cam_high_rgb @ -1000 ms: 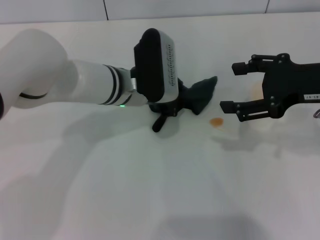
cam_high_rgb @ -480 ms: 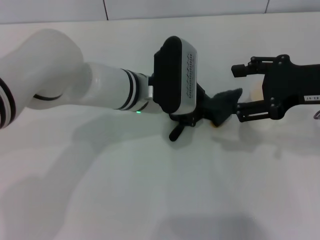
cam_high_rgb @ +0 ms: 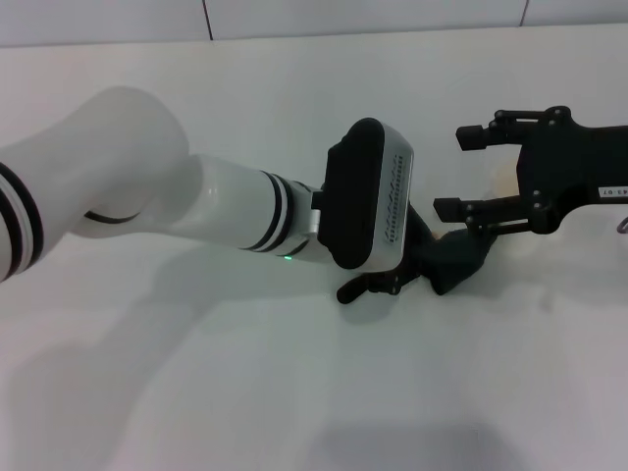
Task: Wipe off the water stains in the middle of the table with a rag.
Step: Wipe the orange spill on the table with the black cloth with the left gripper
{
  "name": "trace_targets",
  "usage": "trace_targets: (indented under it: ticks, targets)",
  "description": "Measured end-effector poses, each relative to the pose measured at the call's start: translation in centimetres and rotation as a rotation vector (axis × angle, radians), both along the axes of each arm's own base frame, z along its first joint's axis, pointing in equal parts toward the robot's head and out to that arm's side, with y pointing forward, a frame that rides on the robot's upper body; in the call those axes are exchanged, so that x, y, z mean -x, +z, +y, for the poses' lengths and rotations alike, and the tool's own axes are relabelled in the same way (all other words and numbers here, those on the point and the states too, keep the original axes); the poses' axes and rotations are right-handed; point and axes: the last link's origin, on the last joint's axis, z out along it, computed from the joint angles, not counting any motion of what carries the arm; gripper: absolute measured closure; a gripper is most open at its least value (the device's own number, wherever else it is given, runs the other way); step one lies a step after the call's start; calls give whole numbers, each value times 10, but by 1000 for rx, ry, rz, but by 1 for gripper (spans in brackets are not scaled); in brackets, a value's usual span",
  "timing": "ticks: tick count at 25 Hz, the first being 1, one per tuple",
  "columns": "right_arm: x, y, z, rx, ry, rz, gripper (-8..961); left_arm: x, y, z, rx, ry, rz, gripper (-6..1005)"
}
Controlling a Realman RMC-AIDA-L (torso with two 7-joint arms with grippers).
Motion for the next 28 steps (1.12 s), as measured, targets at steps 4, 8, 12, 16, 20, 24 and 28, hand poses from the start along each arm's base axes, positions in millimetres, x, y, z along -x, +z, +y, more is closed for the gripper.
trace_targets:
  ticks: [4,8,12,16,20,24,28]
  targets:
    - [1,0,0,0,2,1,128,3,2,3,-8,16,1,889]
    - [1,-1,1,2,3,1,128,10,9,12,-42,50,3,890]
    - [1,-1,1,3,2,2,128,17,17,23,-90,75,18,890]
    - [1,-1,1,3,1,2,129,24,24,32,-129,94,25,890]
    - [1,-1,1,2,1,2,129,28,31,39,-162,90,38,890]
    - [1,-1,1,3,-1,3,129,23,31,41,-167,74,34,891]
    - [0,-1,1,5,-3,3,128,15,28,40,-159,36,26,891]
